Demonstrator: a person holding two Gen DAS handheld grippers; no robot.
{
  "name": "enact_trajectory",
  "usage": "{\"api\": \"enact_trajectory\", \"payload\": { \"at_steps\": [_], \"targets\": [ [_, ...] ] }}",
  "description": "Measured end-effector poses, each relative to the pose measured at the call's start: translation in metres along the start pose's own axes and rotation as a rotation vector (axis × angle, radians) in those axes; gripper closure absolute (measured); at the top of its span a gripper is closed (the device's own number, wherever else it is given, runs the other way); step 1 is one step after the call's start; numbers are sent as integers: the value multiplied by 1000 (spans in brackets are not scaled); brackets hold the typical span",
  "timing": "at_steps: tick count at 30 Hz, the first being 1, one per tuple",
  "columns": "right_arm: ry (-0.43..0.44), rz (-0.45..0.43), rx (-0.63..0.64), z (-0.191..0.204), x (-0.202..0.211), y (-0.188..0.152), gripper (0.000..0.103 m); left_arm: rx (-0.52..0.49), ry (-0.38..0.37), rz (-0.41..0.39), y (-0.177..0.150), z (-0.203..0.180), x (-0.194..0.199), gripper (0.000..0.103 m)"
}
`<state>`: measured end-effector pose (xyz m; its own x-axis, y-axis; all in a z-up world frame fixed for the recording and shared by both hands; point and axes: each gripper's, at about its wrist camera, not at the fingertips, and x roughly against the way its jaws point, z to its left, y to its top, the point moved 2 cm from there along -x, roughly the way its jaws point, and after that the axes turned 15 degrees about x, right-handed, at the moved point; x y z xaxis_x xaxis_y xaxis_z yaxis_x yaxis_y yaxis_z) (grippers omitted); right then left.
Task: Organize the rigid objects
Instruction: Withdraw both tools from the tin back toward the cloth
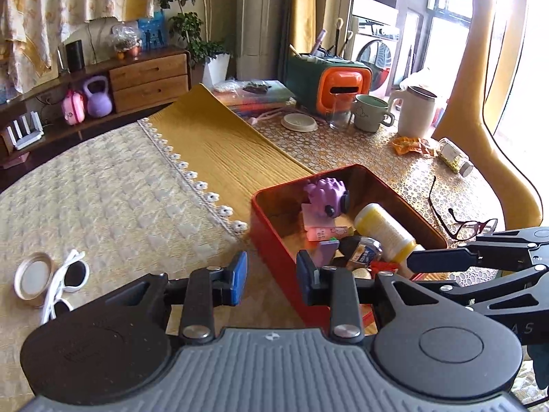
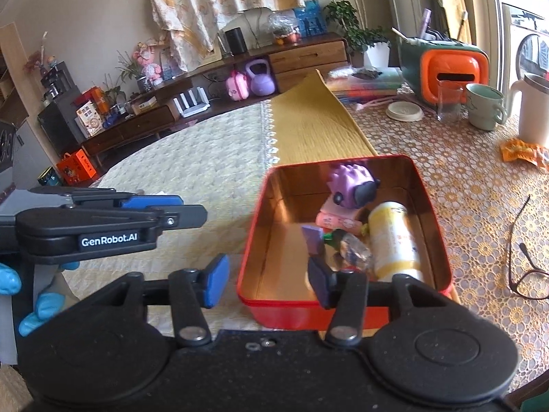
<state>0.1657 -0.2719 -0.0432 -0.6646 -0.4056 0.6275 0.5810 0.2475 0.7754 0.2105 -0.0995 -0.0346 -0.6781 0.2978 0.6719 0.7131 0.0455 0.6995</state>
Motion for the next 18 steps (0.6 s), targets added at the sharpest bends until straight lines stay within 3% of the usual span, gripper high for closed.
{"api": "enact_trajectory", "payload": {
  "at_steps": [13,14,15,17,18],
  "targets": [
    [79,-12,77,50,-17,16,39,68,64,-55,-13,59,47,71],
    [86,-11,86,55,-18,17,39,74,72,-59,-14,64,50,64],
    [93,-11,96,60,-20,19,38,81,80,-66,-16,70,55,47],
    [104,-15,114,69,-22,21,35,94,89,-94,-18,79,63,34],
    [110,-18,123,74,-23,22,34,98,94,-102,-19,84,66,34]
  ]
}}
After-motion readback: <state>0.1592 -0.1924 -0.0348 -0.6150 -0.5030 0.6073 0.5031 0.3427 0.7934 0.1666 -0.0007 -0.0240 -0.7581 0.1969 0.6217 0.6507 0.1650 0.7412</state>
